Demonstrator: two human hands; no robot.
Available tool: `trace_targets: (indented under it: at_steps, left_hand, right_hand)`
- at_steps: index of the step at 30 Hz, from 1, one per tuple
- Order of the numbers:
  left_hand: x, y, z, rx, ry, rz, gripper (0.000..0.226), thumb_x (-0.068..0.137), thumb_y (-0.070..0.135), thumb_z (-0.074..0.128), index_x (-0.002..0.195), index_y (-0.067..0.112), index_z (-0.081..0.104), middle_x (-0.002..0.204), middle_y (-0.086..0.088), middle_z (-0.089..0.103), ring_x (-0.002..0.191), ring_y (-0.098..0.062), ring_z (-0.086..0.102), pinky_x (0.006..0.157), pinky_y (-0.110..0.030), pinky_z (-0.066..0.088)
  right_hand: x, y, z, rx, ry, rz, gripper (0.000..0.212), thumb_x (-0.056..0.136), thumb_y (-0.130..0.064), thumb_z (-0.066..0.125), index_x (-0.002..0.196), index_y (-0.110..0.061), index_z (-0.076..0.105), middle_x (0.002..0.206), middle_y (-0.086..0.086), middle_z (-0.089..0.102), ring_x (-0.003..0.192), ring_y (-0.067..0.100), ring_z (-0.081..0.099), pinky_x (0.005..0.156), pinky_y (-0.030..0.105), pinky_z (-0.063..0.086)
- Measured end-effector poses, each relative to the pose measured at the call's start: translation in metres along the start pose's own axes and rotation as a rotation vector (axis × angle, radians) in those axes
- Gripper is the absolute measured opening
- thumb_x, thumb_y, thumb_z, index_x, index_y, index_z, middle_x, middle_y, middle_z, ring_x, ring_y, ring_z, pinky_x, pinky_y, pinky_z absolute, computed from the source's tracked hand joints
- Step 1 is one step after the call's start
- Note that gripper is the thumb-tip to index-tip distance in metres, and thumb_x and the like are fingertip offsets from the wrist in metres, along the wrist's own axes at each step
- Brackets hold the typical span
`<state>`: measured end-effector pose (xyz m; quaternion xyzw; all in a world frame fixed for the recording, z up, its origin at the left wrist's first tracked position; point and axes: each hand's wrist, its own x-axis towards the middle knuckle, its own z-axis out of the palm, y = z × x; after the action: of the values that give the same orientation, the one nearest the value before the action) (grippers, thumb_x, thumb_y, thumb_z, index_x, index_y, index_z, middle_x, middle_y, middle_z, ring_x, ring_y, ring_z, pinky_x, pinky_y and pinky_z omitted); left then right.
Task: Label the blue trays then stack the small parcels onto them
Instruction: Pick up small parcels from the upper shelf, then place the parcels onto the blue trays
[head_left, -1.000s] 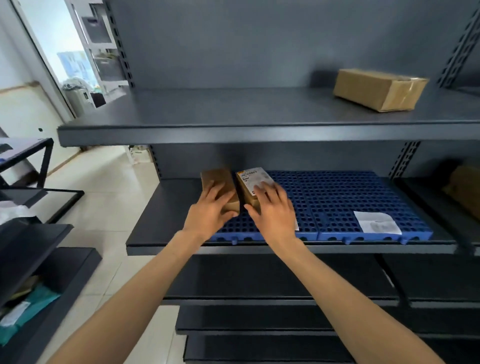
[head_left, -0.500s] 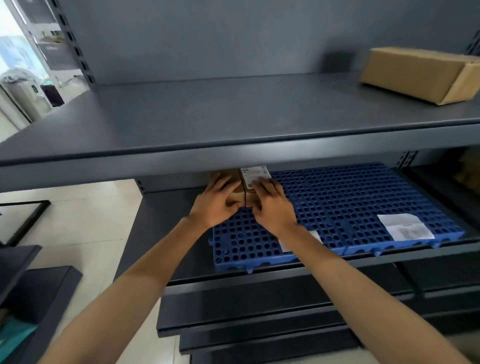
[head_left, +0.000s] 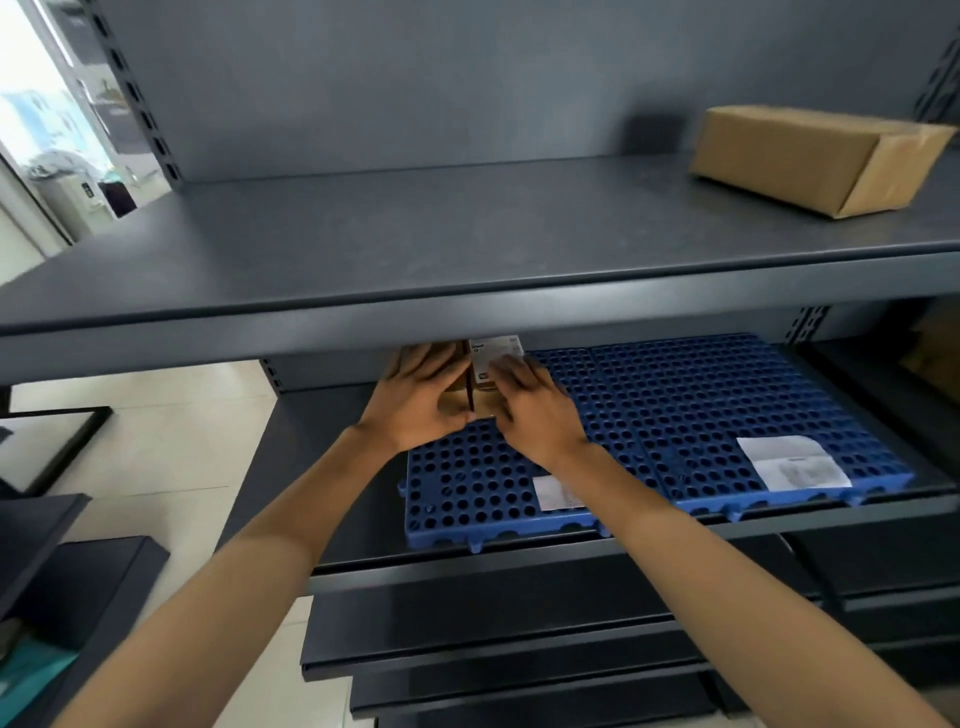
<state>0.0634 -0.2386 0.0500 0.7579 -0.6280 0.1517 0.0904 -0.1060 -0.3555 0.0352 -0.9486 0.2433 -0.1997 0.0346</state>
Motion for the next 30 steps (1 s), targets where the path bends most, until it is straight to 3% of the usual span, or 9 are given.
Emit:
trace_targets:
  at_steps: [4,9,15,19,23,27,30]
  left_hand:
    - [0.009,0.046,-0.025,-0.025,0.1,0.014,0.079,0.081,0.068,0.044,0.141,0.018,0.047,0.149,-0.005,0.045,0.141,-0.028,0.035,0.115,-0.049,0.024]
    - [0.015,0.14,-0.051,-0.183,0.228,0.038,0.057,0.085,0.042,0.054,0.138,0.022,0.051,0.137,-0.003,0.057,0.132,-0.024,0.047,0.107,-0.046,0.041]
    - [0.011,0.261,-0.106,-0.25,0.344,0.169,0.05,0.091,0.032,0.053,0.139,0.022,0.05,0.135,0.003,0.058,0.132,-0.018,0.046,0.103,-0.043,0.043]
    - [0.014,0.314,-0.154,-0.267,0.524,0.279,0.041,0.091,0.019,0.06,0.132,0.014,0.058,0.13,0.0,0.061,0.127,-0.017,0.051,0.106,-0.034,0.04]
    - [0.049,0.339,-0.204,-0.206,0.651,0.348,0.039,0.089,0.014,0.061,0.127,0.011,0.061,0.125,-0.004,0.064,0.119,-0.021,0.056,0.104,-0.035,0.041]
    - [0.121,0.329,-0.231,-0.04,0.578,0.162,0.05,0.083,0.026,0.059,0.132,0.017,0.056,0.134,-0.009,0.056,0.126,-0.029,0.048,0.104,-0.05,0.039]
    - [0.16,0.319,-0.234,-0.164,0.317,-0.1,0.069,0.083,0.04,0.063,0.145,0.024,0.039,0.154,-0.011,0.033,0.143,-0.031,0.024,0.114,-0.052,0.027]
  right_hand:
    - [-0.022,0.016,-0.031,-0.018,0.04,-0.032,0.063,0.083,-0.022,0.062,0.143,-0.017,0.044,0.148,0.006,0.044,0.139,0.031,0.035,0.1,0.051,0.046]
    - [-0.079,0.058,-0.086,0.038,0.2,-0.067,0.057,0.081,-0.021,0.061,0.137,-0.016,0.051,0.14,0.003,0.053,0.134,0.028,0.043,0.091,0.047,0.053]
    - [-0.164,0.106,-0.18,0.0,0.37,-0.123,0.047,0.087,-0.027,0.053,0.133,-0.018,0.055,0.136,-0.002,0.056,0.132,0.02,0.046,0.092,0.039,0.053]
    - [-0.198,0.125,-0.245,0.006,0.533,-0.221,0.037,0.09,-0.024,0.055,0.127,-0.02,0.061,0.128,-0.008,0.061,0.124,0.014,0.052,0.092,0.023,0.048]
    - [-0.179,0.147,-0.303,0.036,0.688,-0.273,0.028,0.09,-0.021,0.055,0.116,-0.02,0.066,0.12,-0.007,0.064,0.113,0.015,0.058,0.083,0.03,0.052]
    - [-0.119,0.176,-0.339,0.072,0.604,-0.11,0.042,0.086,-0.021,0.057,0.128,-0.023,0.056,0.134,0.0,0.054,0.122,0.023,0.051,0.088,0.041,0.053]
    - [-0.073,0.193,-0.354,0.193,0.278,0.009,0.071,0.087,-0.029,0.062,0.15,-0.027,0.029,0.158,0.01,0.026,0.144,0.027,0.025,0.11,0.042,0.036]
